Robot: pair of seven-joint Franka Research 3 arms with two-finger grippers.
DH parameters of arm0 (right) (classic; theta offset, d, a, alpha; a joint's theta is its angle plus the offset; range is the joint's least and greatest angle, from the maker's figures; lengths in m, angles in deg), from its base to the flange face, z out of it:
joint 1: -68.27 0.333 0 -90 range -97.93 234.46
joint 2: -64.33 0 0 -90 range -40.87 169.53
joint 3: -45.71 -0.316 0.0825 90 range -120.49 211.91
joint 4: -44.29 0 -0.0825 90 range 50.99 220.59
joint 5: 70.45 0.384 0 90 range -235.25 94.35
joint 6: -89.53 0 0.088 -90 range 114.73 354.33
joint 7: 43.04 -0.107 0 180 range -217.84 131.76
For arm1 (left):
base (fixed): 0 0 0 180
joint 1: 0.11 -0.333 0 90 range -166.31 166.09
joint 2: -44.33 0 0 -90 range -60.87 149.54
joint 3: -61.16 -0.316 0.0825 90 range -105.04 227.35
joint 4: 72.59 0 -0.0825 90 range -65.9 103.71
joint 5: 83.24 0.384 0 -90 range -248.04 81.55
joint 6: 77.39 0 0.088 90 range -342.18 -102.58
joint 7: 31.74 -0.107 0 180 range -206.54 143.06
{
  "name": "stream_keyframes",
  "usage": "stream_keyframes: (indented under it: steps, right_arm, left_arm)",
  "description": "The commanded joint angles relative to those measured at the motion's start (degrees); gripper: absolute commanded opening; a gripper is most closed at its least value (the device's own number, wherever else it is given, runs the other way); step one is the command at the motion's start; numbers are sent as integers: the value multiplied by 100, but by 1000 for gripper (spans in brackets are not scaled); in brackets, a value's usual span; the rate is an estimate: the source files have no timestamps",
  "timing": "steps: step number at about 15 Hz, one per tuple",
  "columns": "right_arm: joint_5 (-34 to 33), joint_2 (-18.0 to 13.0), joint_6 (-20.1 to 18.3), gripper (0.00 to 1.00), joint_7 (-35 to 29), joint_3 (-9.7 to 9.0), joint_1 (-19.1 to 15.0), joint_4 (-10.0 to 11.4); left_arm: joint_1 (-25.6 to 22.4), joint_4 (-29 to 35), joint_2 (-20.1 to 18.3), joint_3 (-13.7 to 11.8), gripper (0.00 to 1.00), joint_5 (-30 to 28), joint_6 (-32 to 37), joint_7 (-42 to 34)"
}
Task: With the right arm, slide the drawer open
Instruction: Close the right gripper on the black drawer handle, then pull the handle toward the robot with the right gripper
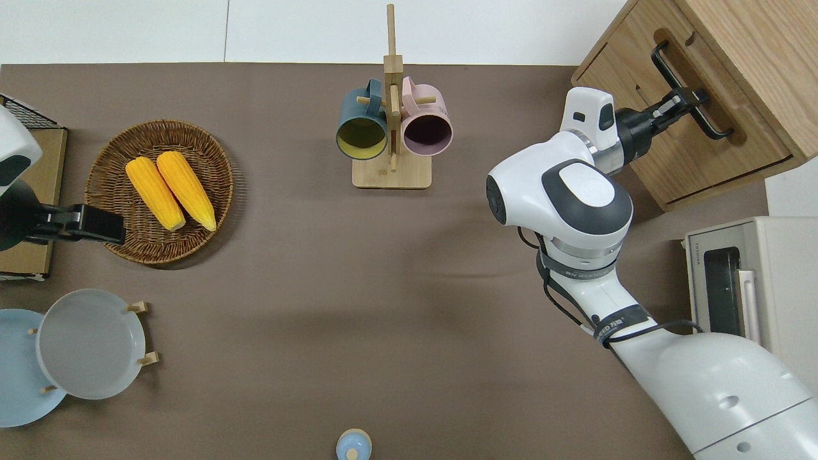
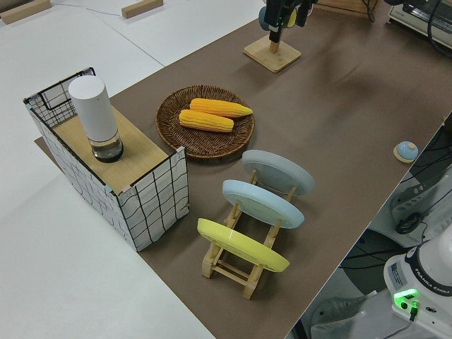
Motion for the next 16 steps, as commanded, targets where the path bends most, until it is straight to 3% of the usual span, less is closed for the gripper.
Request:
stream_keyframes:
  steps: [1, 9, 16]
  right_arm:
    - [82, -9, -366, 0, 88, -94, 313, 51]
    - [750, -17, -1307, 0, 123, -94, 1342, 24]
    - [1119, -17, -1712, 0, 149, -94, 1984, -46]
  left_arm:
    - [-22, -140, 65, 37, 993, 98, 113, -56]
    - [-22, -149, 65, 37, 993, 98, 113, -56]
    - [-22, -140, 65, 37, 993, 98, 113, -56]
